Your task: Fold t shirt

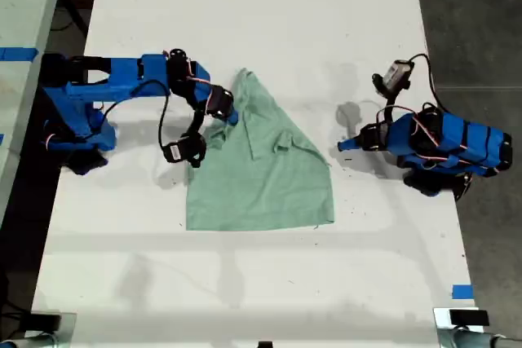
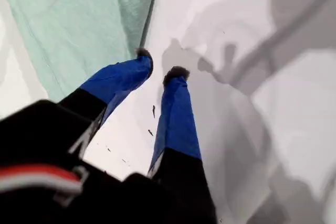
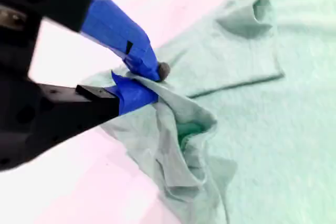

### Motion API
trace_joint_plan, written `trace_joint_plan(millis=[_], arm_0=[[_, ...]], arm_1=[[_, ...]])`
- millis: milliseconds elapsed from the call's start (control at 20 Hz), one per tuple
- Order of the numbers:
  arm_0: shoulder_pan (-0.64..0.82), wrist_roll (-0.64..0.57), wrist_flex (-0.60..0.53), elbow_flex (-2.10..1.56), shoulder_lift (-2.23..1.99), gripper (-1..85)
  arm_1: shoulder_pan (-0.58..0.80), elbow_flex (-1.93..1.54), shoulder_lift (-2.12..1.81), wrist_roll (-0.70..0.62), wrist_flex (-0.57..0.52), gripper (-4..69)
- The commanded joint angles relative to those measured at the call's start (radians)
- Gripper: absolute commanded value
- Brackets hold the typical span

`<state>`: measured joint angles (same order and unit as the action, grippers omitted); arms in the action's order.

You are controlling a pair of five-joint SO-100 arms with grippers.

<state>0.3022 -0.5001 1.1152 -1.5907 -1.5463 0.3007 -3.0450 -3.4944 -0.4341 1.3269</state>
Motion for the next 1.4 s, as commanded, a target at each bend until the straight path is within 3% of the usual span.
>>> trace_joint_plan(millis=[0,250,650,750,800,850,900,1050,1100,1200,1250,1350], arm_0=[[-0.017,0.0,-0.014,0.173,0.204,16.5],[-0.021,0.002,0.158,0.453,0.359,18.9],[0.072,0.095,0.348,0.284,-0.29,14.9],[0.13,0.172,0.296,-0.002,-0.601,11.3],[0.147,0.218,0.206,-0.212,-0.792,3.6],[0.137,0.241,0.04,-0.462,-0.983,-0.2],[0.107,0.268,-0.078,-0.672,-1.138,-0.2],[0.072,0.391,-0.253,-1.195,-1.509,-0.2],[0.061,0.426,-0.279,-1.359,-1.694,-0.2],[0.058,0.522,-0.201,-1.649,-2.043,-0.3],[0.064,0.532,-0.238,-1.697,-1.987,-0.3],[0.043,0.535,-0.206,-1.697,-2.04,-0.3]], arm_1=[[-0.008,-0.066,-0.011,0.002,0.002,7.6],[-0.008,-0.066,-0.011,0.0,0.002,7.6],[-0.009,-0.066,-0.011,0.0,0.002,7.6],[-0.009,-0.066,-0.011,0.0,0.002,7.6],[-0.009,-0.066,-0.011,0.0,0.002,7.6],[-0.008,-0.066,-0.011,0.0,0.002,7.6],[-0.006,-0.066,-0.011,-0.002,0.002,7.6],[-0.008,-0.066,-0.011,0.003,0.002,7.6],[-0.006,-0.066,-0.011,0.003,0.002,7.6],[-0.006,-0.066,-0.011,0.002,0.002,7.6],[-0.005,-0.066,-0.009,0.005,0.002,7.6],[-0.008,-0.066,-0.008,0.006,0.002,7.6]])
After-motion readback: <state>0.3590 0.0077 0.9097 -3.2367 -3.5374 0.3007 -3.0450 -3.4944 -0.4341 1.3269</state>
